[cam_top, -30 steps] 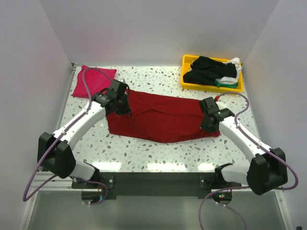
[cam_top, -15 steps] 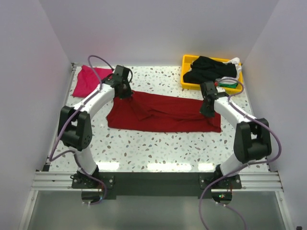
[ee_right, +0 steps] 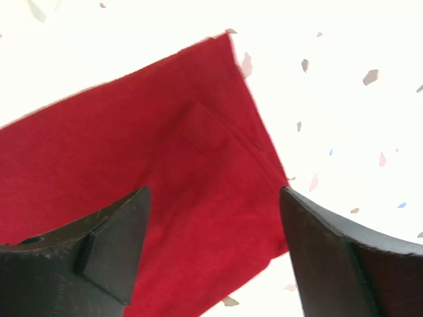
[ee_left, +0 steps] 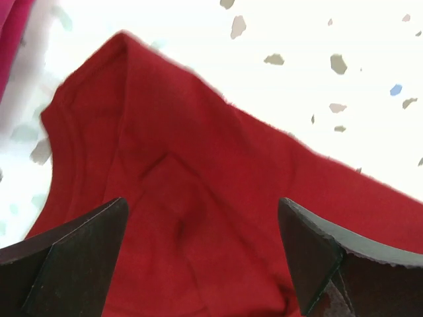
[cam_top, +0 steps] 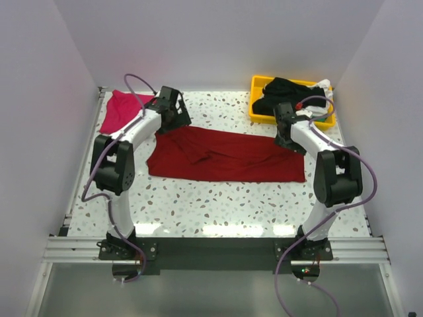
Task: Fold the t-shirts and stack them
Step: Fold the tshirt
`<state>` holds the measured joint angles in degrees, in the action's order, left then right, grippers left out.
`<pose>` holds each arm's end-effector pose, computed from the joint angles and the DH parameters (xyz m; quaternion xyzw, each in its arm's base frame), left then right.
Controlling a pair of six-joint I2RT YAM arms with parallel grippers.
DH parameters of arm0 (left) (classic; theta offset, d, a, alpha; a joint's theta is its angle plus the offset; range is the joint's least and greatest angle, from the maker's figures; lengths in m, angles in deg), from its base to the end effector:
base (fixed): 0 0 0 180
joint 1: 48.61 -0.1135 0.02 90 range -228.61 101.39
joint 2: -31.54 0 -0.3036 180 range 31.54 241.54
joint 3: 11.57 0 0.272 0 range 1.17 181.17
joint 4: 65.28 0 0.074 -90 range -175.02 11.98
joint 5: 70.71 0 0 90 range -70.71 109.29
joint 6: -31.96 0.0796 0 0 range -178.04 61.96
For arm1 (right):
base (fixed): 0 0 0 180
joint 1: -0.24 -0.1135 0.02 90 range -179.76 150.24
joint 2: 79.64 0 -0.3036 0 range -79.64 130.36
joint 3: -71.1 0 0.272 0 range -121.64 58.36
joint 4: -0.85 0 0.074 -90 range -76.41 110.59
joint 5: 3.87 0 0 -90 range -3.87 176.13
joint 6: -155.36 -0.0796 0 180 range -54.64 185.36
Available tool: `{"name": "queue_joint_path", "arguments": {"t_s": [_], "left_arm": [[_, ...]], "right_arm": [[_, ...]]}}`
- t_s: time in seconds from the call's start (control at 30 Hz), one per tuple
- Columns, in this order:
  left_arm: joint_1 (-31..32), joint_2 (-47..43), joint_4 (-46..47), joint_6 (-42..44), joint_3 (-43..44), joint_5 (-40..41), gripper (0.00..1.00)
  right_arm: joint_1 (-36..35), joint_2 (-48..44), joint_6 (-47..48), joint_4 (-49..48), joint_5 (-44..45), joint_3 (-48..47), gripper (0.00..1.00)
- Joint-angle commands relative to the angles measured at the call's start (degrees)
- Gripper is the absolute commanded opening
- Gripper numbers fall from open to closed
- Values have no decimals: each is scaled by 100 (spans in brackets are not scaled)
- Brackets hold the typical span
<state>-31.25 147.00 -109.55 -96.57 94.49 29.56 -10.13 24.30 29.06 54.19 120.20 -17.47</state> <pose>0.4901 -0.1384 0.2205 -0.2013 0.9251 -0.0704 0.3142 0.4076 0.0293 0.2057 0.2636 0.9036 -0.1944 0.2762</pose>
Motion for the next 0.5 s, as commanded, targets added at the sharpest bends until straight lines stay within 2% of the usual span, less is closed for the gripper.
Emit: {"name": "queue_joint_path", "arguments": {"t_s": [0.0,0.07,0.17,0.23,0.3,0.33,0.47], "left_arm": [[-14,-917,147,64,-532,-94,100],[-5,-1165,165,82,-989,-243,100],[100,-1683,331,108,-1675,-586,100],[240,-1974,516,99,-2113,-805,100],[512,-2054,665,82,-2291,-990,100],[609,-2019,674,90,-2353,-1235,100],[1049,-1755,586,-23,-2335,-1325,100]], "right_arm": [[18,-620,17,256,435,313,86],[18,-918,70,194,277,498,93],[26,-1217,254,-261,-118,867,95],[26,-1446,439,-708,-838,1166,99],[26,-1534,561,-991,-1600,1385,99],[26,-1517,562,-1201,-1744,1430,99],[26,-1271,597,-1432,-2176,1431,99]]}}
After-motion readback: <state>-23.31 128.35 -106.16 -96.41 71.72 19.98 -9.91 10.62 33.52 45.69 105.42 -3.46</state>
